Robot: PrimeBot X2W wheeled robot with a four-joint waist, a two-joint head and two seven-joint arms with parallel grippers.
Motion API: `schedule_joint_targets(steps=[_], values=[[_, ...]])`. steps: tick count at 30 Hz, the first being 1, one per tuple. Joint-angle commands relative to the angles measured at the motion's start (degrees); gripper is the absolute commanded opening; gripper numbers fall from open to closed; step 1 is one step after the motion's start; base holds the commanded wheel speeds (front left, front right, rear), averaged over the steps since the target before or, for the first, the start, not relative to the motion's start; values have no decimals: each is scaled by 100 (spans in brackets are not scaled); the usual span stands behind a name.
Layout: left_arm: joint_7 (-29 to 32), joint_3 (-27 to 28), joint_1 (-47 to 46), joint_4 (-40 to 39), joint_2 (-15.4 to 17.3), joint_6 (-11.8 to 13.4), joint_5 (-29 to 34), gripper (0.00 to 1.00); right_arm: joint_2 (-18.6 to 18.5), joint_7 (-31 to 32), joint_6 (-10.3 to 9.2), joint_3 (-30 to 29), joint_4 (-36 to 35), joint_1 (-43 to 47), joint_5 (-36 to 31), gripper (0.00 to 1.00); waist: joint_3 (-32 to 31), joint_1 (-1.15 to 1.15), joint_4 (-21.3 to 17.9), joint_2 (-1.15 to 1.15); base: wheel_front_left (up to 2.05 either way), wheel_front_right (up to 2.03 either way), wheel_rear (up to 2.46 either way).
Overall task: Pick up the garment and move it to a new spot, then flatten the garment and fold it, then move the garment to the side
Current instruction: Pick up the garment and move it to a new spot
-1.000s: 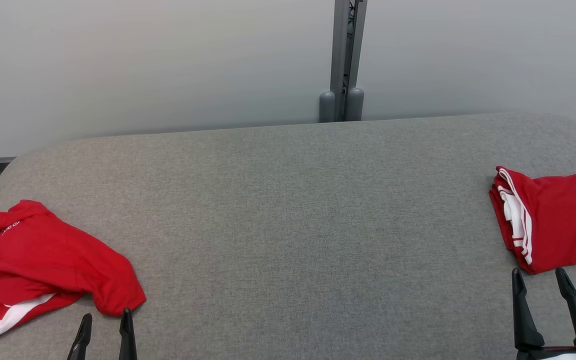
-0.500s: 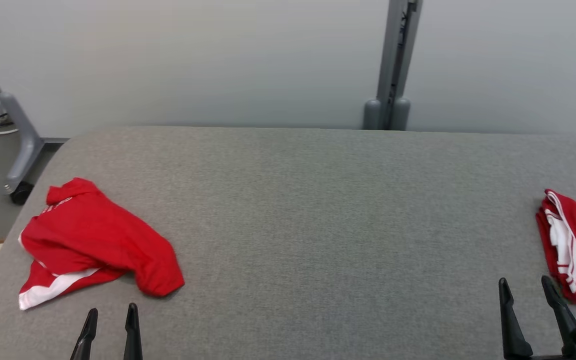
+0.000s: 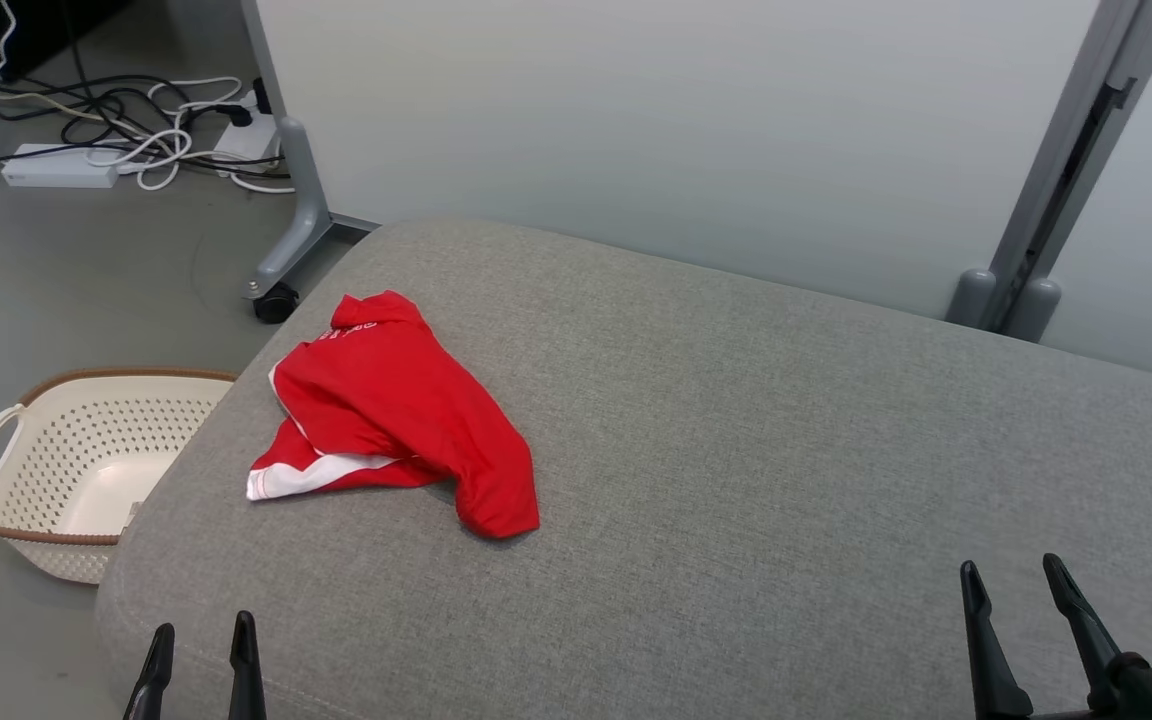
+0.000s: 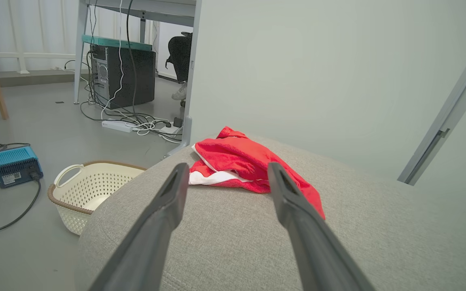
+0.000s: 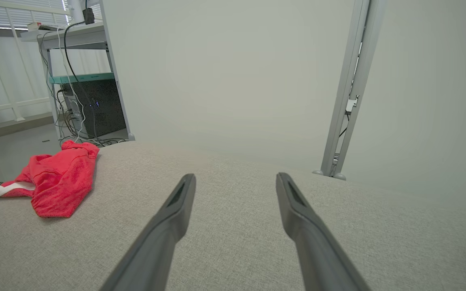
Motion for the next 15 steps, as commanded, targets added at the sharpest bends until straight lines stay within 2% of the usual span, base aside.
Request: schedule_joint_targets(steps=[1,5,10,13,15], values=[[-26,-1,39,-46,17,-9,-32,100,-23,-27,-1,15,9,-51,-28,100,14,0,67,0,0,0,0],[-26,-126,-170,-23,17,-64,-193,100,-25,-27,-1,44,20,-54,-71,100,145,0,-53,0,0,0,0],[-26,-273,-689,330,19,-190,-399,100,-25,-27,-1,4,-54,-201,-217,100,592,0,-241,0,0,0,0],[153,-359,-1481,766,30,-242,-611,100,-116,-27,-1,-38,-125,-345,-352,100,1131,0,-342,0,0,0,0],[522,-323,-2085,1080,35,-259,-859,100,-240,-27,-1,-55,-194,-495,-417,100,1541,0,-399,0,0,0,0]])
